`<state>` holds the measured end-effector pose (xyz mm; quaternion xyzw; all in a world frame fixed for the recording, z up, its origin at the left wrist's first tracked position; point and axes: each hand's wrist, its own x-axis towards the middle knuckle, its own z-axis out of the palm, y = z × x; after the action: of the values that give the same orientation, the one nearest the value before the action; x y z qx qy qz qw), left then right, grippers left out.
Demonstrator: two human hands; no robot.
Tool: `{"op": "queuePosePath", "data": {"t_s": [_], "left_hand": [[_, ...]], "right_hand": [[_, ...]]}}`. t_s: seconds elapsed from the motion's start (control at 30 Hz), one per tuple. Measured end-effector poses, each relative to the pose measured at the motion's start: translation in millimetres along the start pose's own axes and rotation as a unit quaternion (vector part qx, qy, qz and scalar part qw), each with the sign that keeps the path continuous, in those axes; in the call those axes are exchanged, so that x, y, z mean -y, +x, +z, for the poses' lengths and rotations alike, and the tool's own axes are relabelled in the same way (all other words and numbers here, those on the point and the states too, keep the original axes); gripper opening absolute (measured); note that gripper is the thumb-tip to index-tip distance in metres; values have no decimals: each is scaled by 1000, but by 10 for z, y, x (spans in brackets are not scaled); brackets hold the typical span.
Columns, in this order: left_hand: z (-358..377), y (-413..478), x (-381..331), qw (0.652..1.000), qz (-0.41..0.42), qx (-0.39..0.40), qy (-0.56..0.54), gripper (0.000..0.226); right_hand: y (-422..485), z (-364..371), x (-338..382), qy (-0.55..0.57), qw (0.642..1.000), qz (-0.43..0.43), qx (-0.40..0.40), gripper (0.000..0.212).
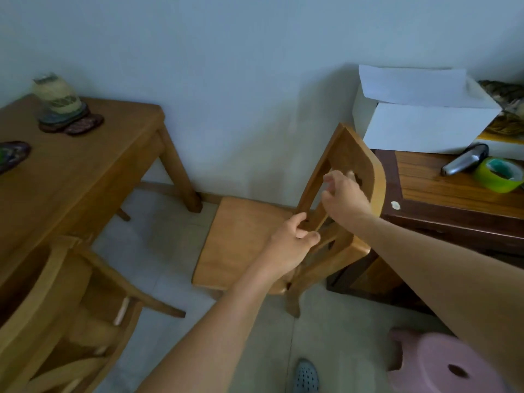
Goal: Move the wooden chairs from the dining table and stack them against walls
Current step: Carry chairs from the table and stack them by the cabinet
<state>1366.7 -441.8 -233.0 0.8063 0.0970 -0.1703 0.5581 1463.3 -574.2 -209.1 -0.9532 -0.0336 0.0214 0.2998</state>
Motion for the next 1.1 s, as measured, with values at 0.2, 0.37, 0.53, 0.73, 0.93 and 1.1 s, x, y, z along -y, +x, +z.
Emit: {"op": "queuePosePath", "data": {"t_s": [0.2, 0.37, 0.53, 0.73, 0.93, 1.1], "left_hand": [[-882, -980, 587, 991, 14, -94, 91, 71], [-1707, -1955, 1295, 975, -14, -172, 137, 72], [-2279, -2752, 1761, 965, -19, -230, 125, 71], [-2671, -3314, 2130, 932, 8, -310, 188, 64], [-2976, -3768, 2673, 856, -30, -333, 394, 76], [-3094, -4119, 3119, 798, -99, -275, 526, 101]], "right_hand": [[-675, 734, 720, 49, 994, 12, 94, 42], [-1383, 1619, 1686, 107, 975, 11, 196, 51], [-2035, 2218, 2447, 139, 958, -25, 250, 52], [-2556, 2568, 3144, 204, 923, 62, 321, 47], [-2905, 2872, 3489, 244, 868, 154, 405, 35], [-3021, 3202, 3664, 370, 824, 270, 331, 52]]}}
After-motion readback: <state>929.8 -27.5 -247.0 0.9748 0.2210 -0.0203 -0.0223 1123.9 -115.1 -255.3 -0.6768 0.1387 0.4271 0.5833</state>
